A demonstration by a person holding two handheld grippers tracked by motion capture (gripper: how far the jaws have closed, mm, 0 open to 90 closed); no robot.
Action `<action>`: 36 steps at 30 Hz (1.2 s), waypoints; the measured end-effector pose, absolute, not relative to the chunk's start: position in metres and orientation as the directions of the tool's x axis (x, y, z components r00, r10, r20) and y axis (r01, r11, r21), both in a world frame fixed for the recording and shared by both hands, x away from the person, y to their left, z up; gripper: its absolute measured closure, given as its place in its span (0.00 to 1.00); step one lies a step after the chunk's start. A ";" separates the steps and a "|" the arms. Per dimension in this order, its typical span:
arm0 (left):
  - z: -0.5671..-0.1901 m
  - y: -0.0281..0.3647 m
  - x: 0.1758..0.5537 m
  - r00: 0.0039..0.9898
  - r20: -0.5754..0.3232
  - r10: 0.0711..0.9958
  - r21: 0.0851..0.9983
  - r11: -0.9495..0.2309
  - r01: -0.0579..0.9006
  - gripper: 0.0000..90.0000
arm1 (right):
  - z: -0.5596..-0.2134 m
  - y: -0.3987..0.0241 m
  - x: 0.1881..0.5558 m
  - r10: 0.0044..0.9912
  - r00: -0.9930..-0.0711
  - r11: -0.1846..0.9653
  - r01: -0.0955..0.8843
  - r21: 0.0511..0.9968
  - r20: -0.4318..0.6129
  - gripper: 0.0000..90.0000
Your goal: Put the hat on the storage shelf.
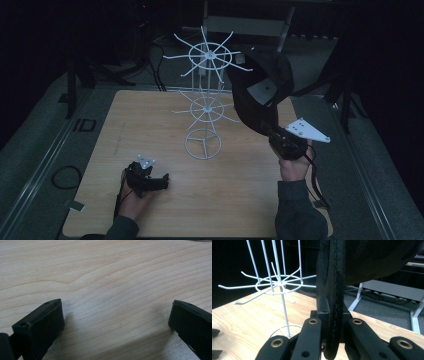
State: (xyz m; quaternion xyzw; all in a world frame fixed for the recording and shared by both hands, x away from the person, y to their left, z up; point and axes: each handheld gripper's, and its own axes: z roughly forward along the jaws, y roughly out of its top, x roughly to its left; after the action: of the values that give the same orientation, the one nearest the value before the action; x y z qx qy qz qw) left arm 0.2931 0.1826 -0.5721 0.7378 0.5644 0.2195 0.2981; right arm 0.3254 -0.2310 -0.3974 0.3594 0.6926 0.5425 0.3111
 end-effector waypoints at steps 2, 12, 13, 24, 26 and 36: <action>-0.572 0.183 0.293 0.266 -0.013 0.964 0.687 -0.185 0.702 0.00 | -0.399 -0.231 0.326 0.831 -0.555 0.158 0.168 0.973 -0.039 0.96; -0.572 0.183 0.293 0.266 -0.012 0.964 0.688 -0.185 0.702 0.00 | -0.403 -0.226 0.328 0.797 -0.602 0.196 0.189 0.962 -0.044 0.94; -0.572 0.183 0.293 0.266 -0.012 0.964 0.688 -0.185 0.702 0.00 | -0.404 -0.226 0.329 0.795 -0.605 0.197 0.191 0.962 -0.043 0.93; -0.572 0.183 0.293 0.267 -0.013 0.964 0.688 -0.185 0.702 0.00 | -0.405 -0.229 0.328 0.790 -0.613 0.173 0.197 0.965 -0.017 0.74; -0.572 0.183 0.293 0.267 -0.013 0.964 0.688 -0.185 0.702 0.00 | -0.405 -0.230 0.329 0.791 -0.611 0.172 0.204 0.964 -0.012 0.68; -0.572 0.183 0.293 0.267 -0.013 0.964 0.689 -0.184 0.701 0.00 | -0.407 -0.228 0.331 0.785 -0.619 0.175 0.228 0.958 0.004 0.48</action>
State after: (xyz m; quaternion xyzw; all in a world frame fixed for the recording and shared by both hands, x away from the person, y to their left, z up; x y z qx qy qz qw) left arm 0.2931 0.1826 -0.5722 0.7376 0.5644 0.2196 0.2987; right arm 0.3306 -0.2283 -0.4065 0.3511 0.7214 0.5377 0.2590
